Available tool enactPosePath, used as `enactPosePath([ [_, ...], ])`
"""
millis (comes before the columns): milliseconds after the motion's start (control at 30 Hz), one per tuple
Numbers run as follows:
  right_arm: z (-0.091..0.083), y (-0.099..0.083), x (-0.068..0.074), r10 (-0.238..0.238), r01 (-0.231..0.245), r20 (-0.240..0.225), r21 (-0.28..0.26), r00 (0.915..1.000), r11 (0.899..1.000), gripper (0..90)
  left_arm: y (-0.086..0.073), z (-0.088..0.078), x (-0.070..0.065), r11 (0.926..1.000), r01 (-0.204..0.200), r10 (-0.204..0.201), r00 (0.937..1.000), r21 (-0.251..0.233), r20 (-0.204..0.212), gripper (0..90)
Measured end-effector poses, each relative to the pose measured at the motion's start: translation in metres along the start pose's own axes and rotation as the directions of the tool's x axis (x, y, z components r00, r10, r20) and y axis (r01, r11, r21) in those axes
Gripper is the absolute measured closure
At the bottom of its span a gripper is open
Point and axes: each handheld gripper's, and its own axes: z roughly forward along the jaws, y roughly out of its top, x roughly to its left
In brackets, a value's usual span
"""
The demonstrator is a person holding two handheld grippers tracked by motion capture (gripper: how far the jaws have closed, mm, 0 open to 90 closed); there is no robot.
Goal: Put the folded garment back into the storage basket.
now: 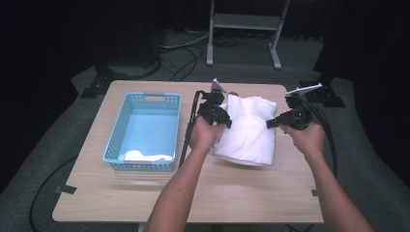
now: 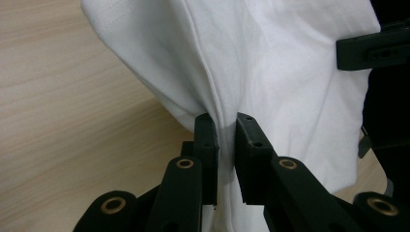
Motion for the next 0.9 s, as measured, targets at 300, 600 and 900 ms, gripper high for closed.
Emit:
enactPosePath([
  [300, -0.009, 0.006, 0.009, 0.001, -0.001, -0.02, -0.025, 0.9998, 1.0, 83.7, 0.007, -0.017, -0.003, 0.9999, -0.01, 0.01, 0.9999, -0.007, -0.005, 81.1],
  [600, -0.014, 0.013, 0.022, 0.008, -0.01, -0.059, -0.043, 0.9982, 0.999, 83.6, 0.007, -0.037, 0.006, 0.9997, -0.005, 0.005, 1.0, -0.024, -0.004, 81.1],
  [900, -0.011, 0.019, 0.042, 0.002, -0.008, -0.11, -0.058, 0.9939, 0.998, 83.6, 0.003, -0.06, 0.019, 0.9994, 0.003, -0.004, 0.9997, -0.035, -0.024, 81.0],
])
